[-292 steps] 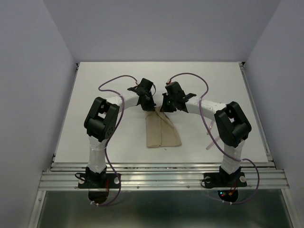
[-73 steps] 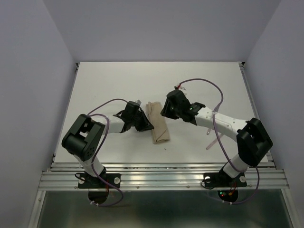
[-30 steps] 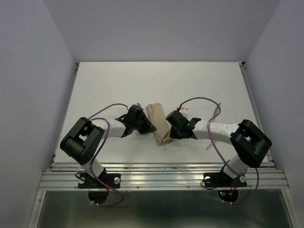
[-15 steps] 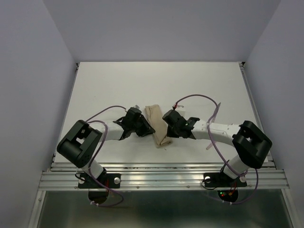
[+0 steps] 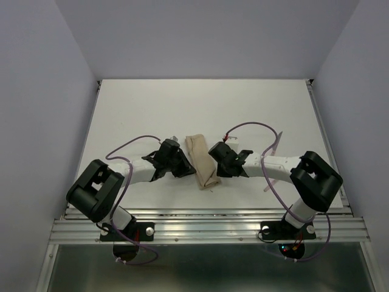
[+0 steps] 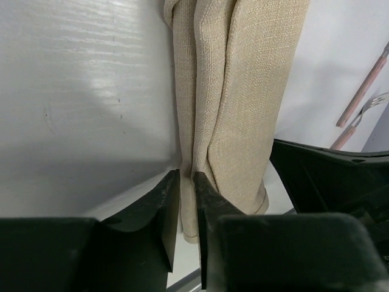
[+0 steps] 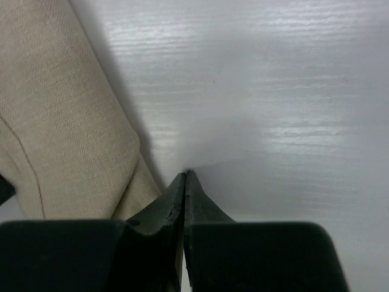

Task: Fold the napkin into a case and place the utensils inside
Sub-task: Smooth out the smaller rectangle-folded napkin at the center of the board.

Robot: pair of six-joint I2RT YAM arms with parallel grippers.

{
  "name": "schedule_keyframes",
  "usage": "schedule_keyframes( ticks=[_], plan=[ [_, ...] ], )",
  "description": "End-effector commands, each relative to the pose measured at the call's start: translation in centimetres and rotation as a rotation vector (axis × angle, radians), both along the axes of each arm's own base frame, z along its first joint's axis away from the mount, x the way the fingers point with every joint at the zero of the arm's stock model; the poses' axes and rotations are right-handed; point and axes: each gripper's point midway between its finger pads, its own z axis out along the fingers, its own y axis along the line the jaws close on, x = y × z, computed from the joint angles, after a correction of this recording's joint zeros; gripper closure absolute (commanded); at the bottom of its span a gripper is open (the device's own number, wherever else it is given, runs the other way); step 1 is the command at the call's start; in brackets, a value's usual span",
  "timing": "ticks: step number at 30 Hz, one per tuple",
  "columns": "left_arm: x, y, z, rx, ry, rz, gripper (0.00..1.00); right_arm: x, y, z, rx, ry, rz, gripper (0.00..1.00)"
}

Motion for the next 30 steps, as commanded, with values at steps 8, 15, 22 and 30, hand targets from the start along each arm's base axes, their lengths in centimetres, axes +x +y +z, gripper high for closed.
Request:
schedule_keyframes(
  ticks=[8,15,22,30],
  plan=[
    [-1.8,-0.1,-0.7,0.038,0.016,-0.085,0.95,0.3,1.8,0.3,-0.011,0.005,0.080,0.99],
    [-1.8,-0.8,-1.1,0.041,0.024,-0.097,0.99,0.2,3.9,0.8,0.006,-0.014,0.117,0.99],
    [-1.0,-1.9,-0.3,0.025,0.009,-0.101,1.00,0.6,3.2,1.1,-0.050,-0.034,0.094,0.99],
    [-1.4,-2.0,-1.1,0.042,0.029,-0.108,1.00,0.5,2.6,1.4,-0.073,-0.039,0.089,0.99]
  ],
)
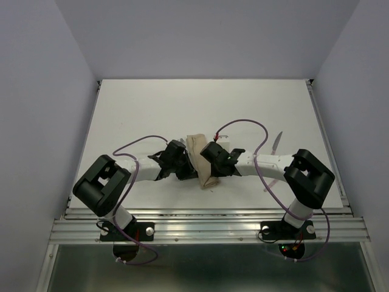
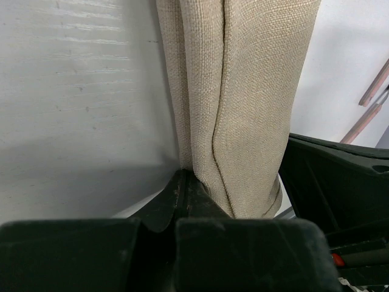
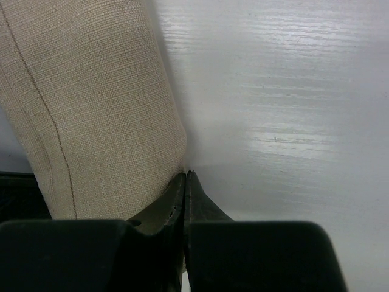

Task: Fold the napkin into a case and place the utensils inside
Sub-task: Smooth out the smaller rectangle-folded napkin at the center of the board.

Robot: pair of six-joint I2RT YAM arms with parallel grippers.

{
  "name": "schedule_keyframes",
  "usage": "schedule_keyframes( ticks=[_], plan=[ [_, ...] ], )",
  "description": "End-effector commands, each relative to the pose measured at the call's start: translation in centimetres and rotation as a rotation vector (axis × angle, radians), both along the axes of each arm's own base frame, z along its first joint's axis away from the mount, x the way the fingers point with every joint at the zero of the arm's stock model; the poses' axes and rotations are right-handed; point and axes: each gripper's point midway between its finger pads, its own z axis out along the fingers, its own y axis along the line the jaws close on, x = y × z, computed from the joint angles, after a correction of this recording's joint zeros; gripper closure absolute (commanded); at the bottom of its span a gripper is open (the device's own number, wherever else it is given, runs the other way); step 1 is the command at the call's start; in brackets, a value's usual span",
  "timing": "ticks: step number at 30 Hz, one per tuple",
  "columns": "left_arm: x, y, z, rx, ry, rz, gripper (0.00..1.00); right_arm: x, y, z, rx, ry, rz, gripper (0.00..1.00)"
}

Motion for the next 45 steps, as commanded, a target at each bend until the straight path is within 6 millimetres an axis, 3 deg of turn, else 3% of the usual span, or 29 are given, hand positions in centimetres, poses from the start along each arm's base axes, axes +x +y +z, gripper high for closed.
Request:
schedule_keyframes(
  ticks=[1,6,11,15,21,24,30,35,39,45],
  plan=[
    [0.1,-0.4,0.1,0.009,-0.007,-0.013,1.00,0.8,0.2,1.6,-0.012,-0.047,-0.005,0.99],
    [0.0,0.4,0.4,0.034,-0.022,0.007,1.00,1.3,-1.8,3.0,-0.084,-0.102,-0.050,0.99],
    [0.1,1.0,1.2,0.057,-0.047,0.018,1.00,1.5,0.1,6.8,0.027,-0.144,-0.014,0.99],
    [0.3,1.1,1.7,0.060,-0.058,0.024,1.00,1.0,2.4,8.0,0.100,-0.143,0.037,0.99],
    [0.4,1.7,2.0,0.085,-0.062,0.044,1.00,-1.1,5.2,5.8,0.147,-0.075,0.103,0.99],
    [0.8,2.4,2.9,0.085,-0.089,0.075,1.00,-1.8,5.7,5.0,0.159,-0.048,0.110,0.99],
    [2.2,3.8,4.2,0.087,-0.117,0.109,1.00,-2.7,5.3,1.5,0.136,0.010,0.096,0.99],
    [4.3,4.7,4.9,0.080,-0.134,0.119,1.00,-3.4,3.8,-1.7,0.077,0.033,0.109,0.99],
    [6.0,5.0,5.4,0.087,-0.145,0.110,1.00,-2.8,3.4,-1.2,0.102,-0.057,0.163,0.98],
    [9.8,2.8,8.1,0.050,-0.205,0.062,1.00,-2.8,2.3,-1.5,0.066,-0.119,0.256,0.98]
  ],
)
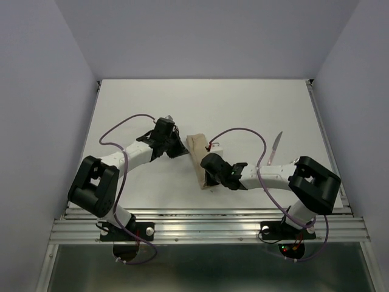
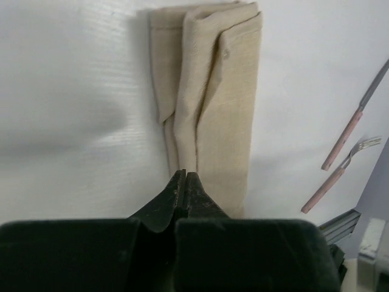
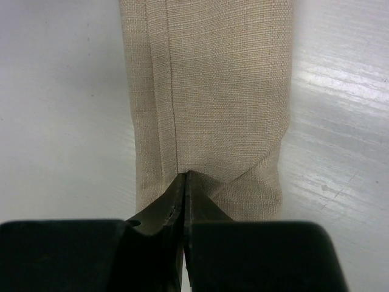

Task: Fold the napkin into a case and place the utensils inside
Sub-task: Smooth out the smaller rectangle-folded napkin at the center of the board, then rotate the smaller rectangle-folded napkin at the center of the board.

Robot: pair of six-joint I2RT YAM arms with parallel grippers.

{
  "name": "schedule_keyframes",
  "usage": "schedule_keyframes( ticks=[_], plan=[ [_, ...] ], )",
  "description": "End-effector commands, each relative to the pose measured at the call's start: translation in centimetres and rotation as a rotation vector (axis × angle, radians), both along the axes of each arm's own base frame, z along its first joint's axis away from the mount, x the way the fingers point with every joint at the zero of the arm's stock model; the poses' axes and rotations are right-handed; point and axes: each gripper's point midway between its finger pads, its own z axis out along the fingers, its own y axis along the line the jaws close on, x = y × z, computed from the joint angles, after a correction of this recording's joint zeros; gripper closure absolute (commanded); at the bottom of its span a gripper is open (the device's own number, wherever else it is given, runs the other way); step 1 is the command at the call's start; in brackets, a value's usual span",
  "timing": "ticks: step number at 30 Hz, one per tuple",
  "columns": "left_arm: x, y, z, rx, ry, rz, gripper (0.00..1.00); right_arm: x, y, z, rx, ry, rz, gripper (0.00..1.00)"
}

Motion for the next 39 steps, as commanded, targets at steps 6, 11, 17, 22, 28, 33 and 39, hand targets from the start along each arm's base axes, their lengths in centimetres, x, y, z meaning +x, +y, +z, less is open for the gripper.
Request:
schedule_keyframes(
  ticks=[6,11,17,22,28,33,39],
  plan=[
    [4.3,-3.3,3.3,-0.027,-0.083,-0.130,1.00,-0.2,-1.8,-1.5,-0.087,-0.054,0.072,0.98],
    [6.7,-4.2,3.7,0.002,-0.105,-0.143,1.00,-0.2,-1.6,-1.6,-0.087,-0.051,0.076,0.98],
    [8.4,-4.0,0.7,0.102,-0.048,-0.157,1.00,-0.1,-1.5,-1.3,-0.083,-0.057,0.077,0.98],
    [9.2,-3.0,-0.5,0.152,-0.032,-0.149,1.00,-0.2,-1.9,-1.5,-0.094,-0.054,0.070,0.98],
    [9.4,-2.4,-2.1,0.169,-0.017,-0.142,1.00,-0.9,-2.5,-2.5,-0.112,-0.026,0.074,0.98],
    [9.2,-2.3,-4.0,0.163,0.014,-0.130,1.00,-1.3,-3.8,-3.4,-0.149,-0.023,0.067,0.98],
    [8.0,-0.6,-4.0,0.147,0.022,-0.083,1.00,-0.7,-6.5,-3.2,-0.197,-0.061,-0.024,0.99]
  ],
)
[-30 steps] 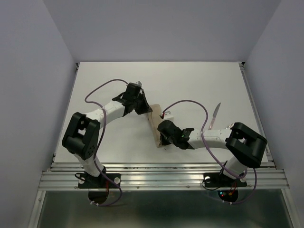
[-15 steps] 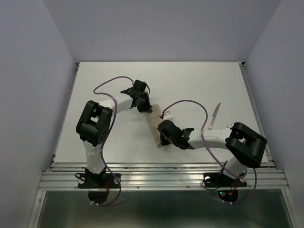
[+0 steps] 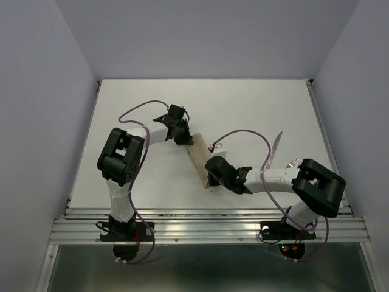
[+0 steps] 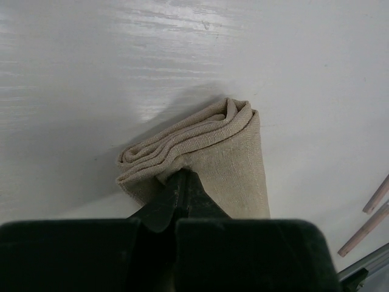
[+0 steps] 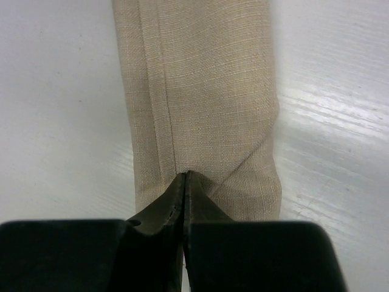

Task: Fold the napkin into a case and place the utensils inside
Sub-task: Rotate the smaller rectangle-folded napkin at the center of the board.

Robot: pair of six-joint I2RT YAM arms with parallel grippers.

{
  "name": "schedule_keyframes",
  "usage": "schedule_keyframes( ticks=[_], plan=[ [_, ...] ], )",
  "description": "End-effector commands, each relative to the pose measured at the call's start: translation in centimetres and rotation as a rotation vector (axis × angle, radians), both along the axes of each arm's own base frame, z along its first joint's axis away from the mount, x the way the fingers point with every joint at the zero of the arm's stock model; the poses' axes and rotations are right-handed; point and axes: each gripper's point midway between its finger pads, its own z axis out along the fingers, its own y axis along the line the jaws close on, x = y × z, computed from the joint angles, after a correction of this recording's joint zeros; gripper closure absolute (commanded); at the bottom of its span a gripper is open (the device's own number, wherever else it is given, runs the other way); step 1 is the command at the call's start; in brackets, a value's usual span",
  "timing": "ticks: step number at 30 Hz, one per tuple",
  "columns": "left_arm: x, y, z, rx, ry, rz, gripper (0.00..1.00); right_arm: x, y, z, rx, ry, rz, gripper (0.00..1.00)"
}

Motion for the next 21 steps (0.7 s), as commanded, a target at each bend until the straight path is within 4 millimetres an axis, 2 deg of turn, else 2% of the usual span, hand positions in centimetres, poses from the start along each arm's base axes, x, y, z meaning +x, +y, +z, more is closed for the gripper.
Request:
schedule_keyframes(
  ticks=[1,5,7,8,11,12,14,16,17,19,20,21],
  plan=[
    [-1.0,2.5,-0.3,0.020,0.003,0.061,1.00,-1.2,-6.1,-2.9,-0.208,0.026,-0.085,0.99],
    [-2.1,2.8,0.6,-0.010,-0.008,0.085,1.00,-0.7,-7.0,-2.1,-0.215,-0.011,-0.101,0.99],
    [-2.8,3.4,0.2,0.005,-0.001,0.101,1.00,-0.2,-7.1,-1.3,-0.223,-0.049,-0.099,0.99],
    [-2.9,3.6,0.8,0.001,-0.012,0.115,1.00,0.1,-7.0,-0.4,-0.208,-0.073,-0.100,0.99],
    [-4.0,4.5,0.6,0.011,-0.007,0.141,1.00,0.7,-6.8,1.6,-0.177,-0.133,-0.083,0.96],
    [-4.2,4.5,1.3,-0.005,-0.018,0.153,1.00,0.9,-6.5,2.9,-0.143,-0.159,-0.079,0.94],
    [-4.6,4.3,2.0,-0.034,-0.029,0.152,1.00,1.1,-5.8,4.0,-0.117,-0.185,-0.048,0.93],
    [-4.7,3.5,3.2,-0.078,-0.040,0.115,1.00,1.3,-5.1,5.0,-0.094,-0.197,-0.027,0.92],
    [-4.1,3.0,4.9,-0.104,-0.073,0.100,1.00,1.4,-4.2,5.9,-0.069,-0.200,0.000,0.89],
    [-3.3,2.9,7.1,-0.097,-0.115,0.081,0.96,1.5,-3.0,7.1,-0.031,-0.203,0.028,0.86],
    [-3.1,2.9,8.5,-0.098,-0.148,0.074,0.91,1.3,-2.1,7.5,-0.009,-0.193,0.066,0.84],
    [-2.8,3.1,9.4,-0.090,-0.168,0.073,0.88,1.3,-1.4,8.0,0.007,-0.195,0.083,0.78]
  ],
)
